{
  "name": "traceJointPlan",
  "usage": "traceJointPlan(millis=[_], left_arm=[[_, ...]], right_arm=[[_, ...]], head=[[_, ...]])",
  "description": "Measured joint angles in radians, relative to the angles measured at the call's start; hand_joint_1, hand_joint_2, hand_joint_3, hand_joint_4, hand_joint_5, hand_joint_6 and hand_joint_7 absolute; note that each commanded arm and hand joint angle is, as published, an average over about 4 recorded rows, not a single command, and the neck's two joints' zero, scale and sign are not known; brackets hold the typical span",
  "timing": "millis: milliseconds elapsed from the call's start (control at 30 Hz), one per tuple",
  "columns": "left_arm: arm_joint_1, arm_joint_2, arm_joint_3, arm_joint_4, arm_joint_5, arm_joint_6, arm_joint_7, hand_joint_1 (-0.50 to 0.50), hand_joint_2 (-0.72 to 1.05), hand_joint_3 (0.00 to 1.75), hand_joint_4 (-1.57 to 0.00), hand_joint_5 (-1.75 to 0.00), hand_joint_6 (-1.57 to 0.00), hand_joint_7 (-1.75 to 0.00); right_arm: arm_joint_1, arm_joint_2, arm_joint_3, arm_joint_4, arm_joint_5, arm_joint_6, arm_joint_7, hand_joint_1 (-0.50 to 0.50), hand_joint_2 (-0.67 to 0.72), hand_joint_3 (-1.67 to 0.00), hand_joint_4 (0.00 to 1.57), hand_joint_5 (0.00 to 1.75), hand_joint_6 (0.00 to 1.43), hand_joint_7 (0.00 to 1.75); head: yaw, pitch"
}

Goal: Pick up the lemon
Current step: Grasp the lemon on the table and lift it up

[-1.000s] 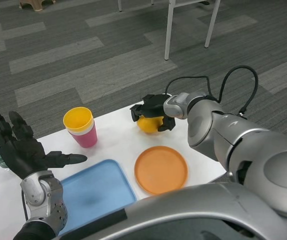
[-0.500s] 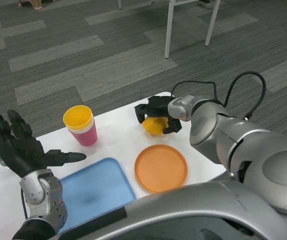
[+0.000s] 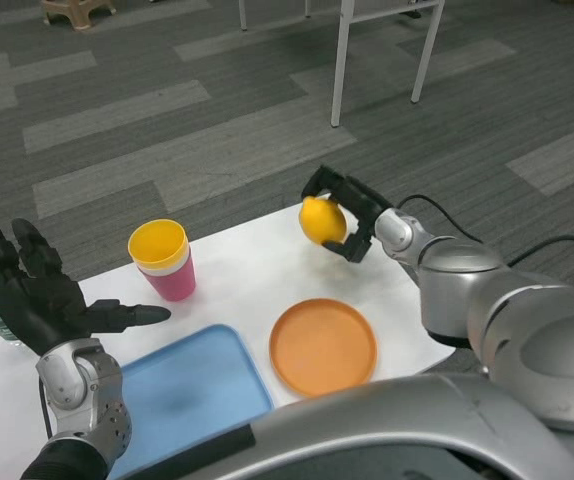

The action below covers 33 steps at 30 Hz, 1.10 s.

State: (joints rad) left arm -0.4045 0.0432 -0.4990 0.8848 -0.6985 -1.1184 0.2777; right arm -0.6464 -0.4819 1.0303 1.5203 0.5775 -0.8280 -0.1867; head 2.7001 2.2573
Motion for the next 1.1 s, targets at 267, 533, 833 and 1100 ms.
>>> traceJointPlan(millis=[267,533,833,1100], left_arm=[[-0.029,-0.001,0.001,0.024,-0.003,0.000,0.000,-0.50,-0.72,0.09,0.00,0.00,0.00,-0.07],[-0.066,-0.002,-0.001,0.056,-0.006,0.000,0.000,-0.50,-0.72,0.09,0.00,0.00,0.00,-0.07],[-0.076,-0.006,-0.003,0.076,-0.007,0.000,0.000,-0.50,-0.72,0.09,0.00,0.00,0.00,-0.07],[-0.083,-0.008,-0.003,0.087,-0.007,0.000,0.000,-0.50,-0.72,0.09,0.00,0.00,0.00,-0.07]], right_arm=[[0.124,-0.039,-0.297,-0.217,-0.031,-0.019,-0.041,-0.18,-0.13,-1.43,0.18,1.26,0.23,1.33],[0.244,-0.080,-0.485,-0.444,-0.031,-0.025,-0.074,-0.19,-0.22,-1.43,0.26,1.26,0.23,1.26],[0.313,-0.084,-0.541,-0.552,-0.029,-0.085,-0.093,-0.18,-0.22,-1.43,0.26,1.26,0.24,1.26],[0.314,-0.083,-0.540,-0.562,-0.036,-0.132,-0.118,-0.17,-0.22,-1.43,0.29,1.26,0.29,1.26]], head=[[-0.008,0.019],[-0.035,0.044],[-0.061,0.031],[-0.053,0.025]])
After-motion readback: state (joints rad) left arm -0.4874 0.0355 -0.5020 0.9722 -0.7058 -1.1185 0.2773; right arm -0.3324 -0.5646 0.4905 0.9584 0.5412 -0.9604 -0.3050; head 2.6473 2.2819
